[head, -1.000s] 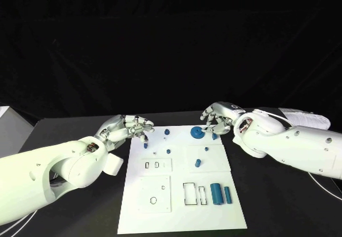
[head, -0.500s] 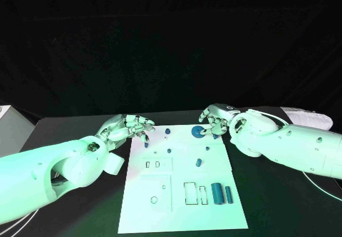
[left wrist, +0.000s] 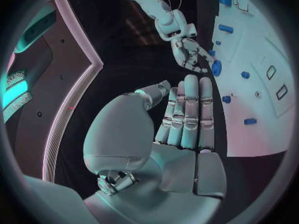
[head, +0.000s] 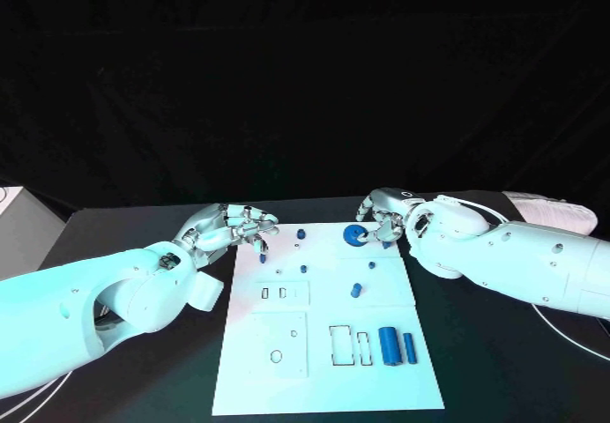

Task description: Assemble the parts on the task board

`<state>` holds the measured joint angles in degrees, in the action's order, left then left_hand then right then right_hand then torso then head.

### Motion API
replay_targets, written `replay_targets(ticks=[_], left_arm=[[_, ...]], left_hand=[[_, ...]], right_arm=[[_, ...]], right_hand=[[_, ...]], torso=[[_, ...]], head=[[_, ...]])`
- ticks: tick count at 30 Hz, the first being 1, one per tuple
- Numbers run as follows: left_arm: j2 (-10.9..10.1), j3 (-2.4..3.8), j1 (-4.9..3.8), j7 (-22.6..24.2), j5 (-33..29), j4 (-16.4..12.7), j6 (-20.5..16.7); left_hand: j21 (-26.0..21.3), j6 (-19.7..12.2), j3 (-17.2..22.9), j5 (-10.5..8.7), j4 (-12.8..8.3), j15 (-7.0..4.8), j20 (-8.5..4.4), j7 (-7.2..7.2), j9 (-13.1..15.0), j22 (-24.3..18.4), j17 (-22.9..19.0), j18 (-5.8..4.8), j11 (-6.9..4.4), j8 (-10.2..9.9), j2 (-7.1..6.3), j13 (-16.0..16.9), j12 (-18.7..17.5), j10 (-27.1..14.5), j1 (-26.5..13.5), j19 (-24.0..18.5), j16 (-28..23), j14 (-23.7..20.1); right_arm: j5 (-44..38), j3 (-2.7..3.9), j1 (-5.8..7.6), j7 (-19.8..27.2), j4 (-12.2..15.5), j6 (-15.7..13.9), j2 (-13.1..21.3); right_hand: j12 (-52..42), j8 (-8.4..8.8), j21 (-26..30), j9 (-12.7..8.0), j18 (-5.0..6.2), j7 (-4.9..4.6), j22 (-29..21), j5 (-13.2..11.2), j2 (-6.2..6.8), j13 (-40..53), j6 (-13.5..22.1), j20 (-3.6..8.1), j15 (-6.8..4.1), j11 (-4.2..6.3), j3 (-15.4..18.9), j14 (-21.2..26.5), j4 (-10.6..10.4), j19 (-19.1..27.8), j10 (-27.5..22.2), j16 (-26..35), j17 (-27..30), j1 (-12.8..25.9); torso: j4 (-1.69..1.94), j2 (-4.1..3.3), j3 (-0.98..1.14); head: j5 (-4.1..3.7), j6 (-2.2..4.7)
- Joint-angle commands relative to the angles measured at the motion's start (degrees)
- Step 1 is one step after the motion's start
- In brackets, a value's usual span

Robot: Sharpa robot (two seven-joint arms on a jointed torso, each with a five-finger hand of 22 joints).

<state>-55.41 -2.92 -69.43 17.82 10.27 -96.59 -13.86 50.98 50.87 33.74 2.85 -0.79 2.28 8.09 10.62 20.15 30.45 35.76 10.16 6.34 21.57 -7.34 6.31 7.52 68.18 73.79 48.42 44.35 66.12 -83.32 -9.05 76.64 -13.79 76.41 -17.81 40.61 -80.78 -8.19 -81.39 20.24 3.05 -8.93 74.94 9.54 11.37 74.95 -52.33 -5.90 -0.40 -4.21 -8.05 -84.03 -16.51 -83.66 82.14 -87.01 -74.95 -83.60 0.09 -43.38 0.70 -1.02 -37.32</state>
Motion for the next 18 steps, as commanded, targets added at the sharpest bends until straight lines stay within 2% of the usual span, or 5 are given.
replay_targets(ticks=[1,9,18], left_arm=[[0.1,0.03,-0.04,0.3,-0.2,-0.1,0.5],[0.0,0.03,-0.04,0.3,-0.1,-0.2,0.5],[0.0,0.04,-0.04,0.3,-0.1,-0.3,0.6]], left_hand=[[-0.2,-0.5,0.0,0.07,0.4,0.13,0.21,0.07,-0.1,-0.1,0.1,0.23,0.17,-0.4,-0.02,-0.1,-0.4,-0.5,-0.5,-0.3,-0.2,-0.4],[-0.2,-0.5,0.0,0.07,0.4,0.13,0.21,0.07,-0.1,-0.1,0.1,0.23,0.17,-0.4,-0.02,-0.1,-0.4,-0.5,-0.5,-0.3,-0.2,-0.4],[-0.2,-0.5,0.0,0.07,0.4,0.13,0.21,0.07,-0.1,-0.1,0.1,0.23,0.17,-0.4,-0.02,-0.1,-0.4,-0.5,-0.5,-0.3,-0.2,-0.4]], right_arm=[[1.5,-0.04,-0.19,-1.1,-0.5,1.7,-0.5],[2.7,-0.10,-0.50,-1.0,-1.1,2.1,-1.1],[3.5,-0.12,-0.62,-0.7,-2.0,1.9,-1.7]], right_hand=[[-0.8,-0.14,-0.9,0.0,-0.72,-0.15,6.8,0.3,-0.48,5.7,-0.3,-0.08,0.37,0.00,-0.5,-4.8,0.0,-1.0,0.7,-0.5,-9.9,0.4],[-1.3,-0.11,-1.4,-0.1,-0.85,-0.20,7.4,0.2,-0.50,6.3,-0.3,-0.14,0.44,-0.07,-0.5,-4.9,0.0,-1.3,1.0,-0.9,-10.5,0.7],[-1.2,-0.12,-1.4,-0.1,-0.85,-0.22,7.4,0.1,-0.57,6.2,-0.3,-0.17,0.47,-0.09,-0.5,-4.9,0.0,-1.3,0.9,-0.9,-10.6,0.9]], torso=[[-0.07,-0.06,-0.02],[0.08,-0.15,-0.02],[-0.04,-0.11,0.05]], head=[[0.13,-0.05],[0.44,-0.22],[0.74,-0.46]])
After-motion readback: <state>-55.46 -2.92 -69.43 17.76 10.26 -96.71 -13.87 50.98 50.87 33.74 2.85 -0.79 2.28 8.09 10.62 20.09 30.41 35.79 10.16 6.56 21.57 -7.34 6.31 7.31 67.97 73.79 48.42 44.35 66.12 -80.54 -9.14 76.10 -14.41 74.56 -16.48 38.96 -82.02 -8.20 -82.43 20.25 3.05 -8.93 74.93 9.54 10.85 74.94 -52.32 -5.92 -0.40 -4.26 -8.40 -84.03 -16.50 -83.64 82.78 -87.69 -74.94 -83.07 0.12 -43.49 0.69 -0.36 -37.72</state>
